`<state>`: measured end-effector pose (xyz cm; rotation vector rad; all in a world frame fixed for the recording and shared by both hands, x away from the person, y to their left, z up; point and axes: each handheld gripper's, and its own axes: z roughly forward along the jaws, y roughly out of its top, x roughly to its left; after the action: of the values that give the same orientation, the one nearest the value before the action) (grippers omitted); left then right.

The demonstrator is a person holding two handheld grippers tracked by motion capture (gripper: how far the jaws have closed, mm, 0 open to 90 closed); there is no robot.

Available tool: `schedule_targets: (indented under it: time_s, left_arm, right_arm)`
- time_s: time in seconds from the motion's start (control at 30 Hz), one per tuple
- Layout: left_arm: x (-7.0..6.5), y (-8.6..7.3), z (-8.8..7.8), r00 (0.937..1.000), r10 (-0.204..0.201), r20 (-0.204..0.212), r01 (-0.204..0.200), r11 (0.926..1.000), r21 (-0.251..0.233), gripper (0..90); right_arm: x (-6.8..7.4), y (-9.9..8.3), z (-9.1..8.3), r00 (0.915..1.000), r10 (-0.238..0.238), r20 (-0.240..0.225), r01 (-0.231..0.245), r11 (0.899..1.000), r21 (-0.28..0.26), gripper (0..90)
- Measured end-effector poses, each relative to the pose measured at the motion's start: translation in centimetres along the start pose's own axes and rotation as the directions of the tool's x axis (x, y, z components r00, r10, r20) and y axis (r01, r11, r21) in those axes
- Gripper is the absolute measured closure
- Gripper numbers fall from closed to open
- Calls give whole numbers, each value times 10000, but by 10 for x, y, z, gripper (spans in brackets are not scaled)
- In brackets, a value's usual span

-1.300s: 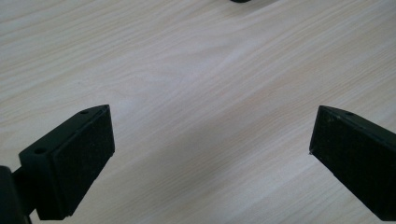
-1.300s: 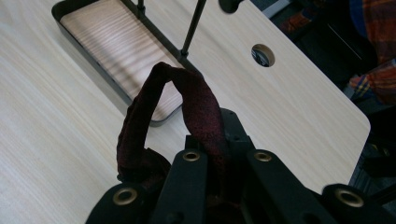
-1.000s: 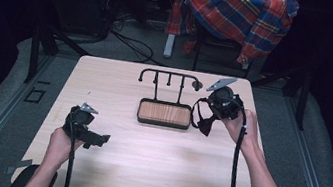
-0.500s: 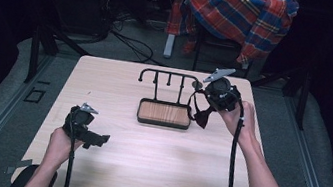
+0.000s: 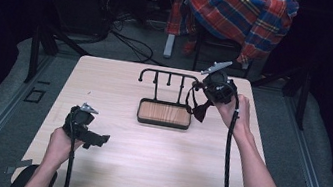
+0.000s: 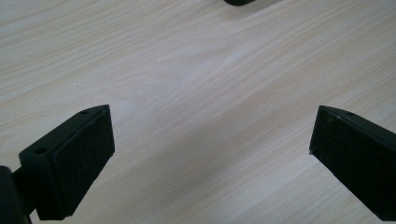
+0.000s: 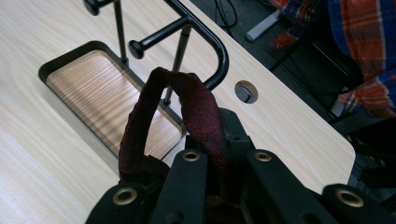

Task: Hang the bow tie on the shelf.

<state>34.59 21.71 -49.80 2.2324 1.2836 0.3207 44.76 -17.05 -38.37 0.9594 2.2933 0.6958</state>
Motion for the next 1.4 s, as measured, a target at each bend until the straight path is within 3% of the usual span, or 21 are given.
schedule_targets:
  time_s: [0.53, 0.83, 1.03, 1.33, 1.4]
  left_arm:
    - [-1, 0, 1, 10000, 54, 16, -54, 10000, 50, 2]
    - [-1, 0, 1, 10000, 53, 10, -54, 10000, 65, 1]
    - [0, 0, 1, 10000, 34, 2, -34, 10000, 65, 2]
    - [0, 0, 1, 10000, 38, -2, -38, 10000, 70, 2]
    - [0, 0, 1, 10000, 39, -7, -39, 10000, 70, 2]
  right_arm:
    - [-9, -1, 27, 9957, 915, 136, -917, 9957, 159, 895]
    - [-15, -5, 38, 9906, 1365, -39, -1363, 9901, 332, 895]
    - [-18, -7, 46, 9842, 1764, -147, -1757, 9836, 403, 894]
    - [-27, -11, 53, 9647, 2630, -150, -2626, 9646, 242, 893]
    - [-27, -10, 53, 9648, 2620, -210, -2615, 9649, 237, 892]
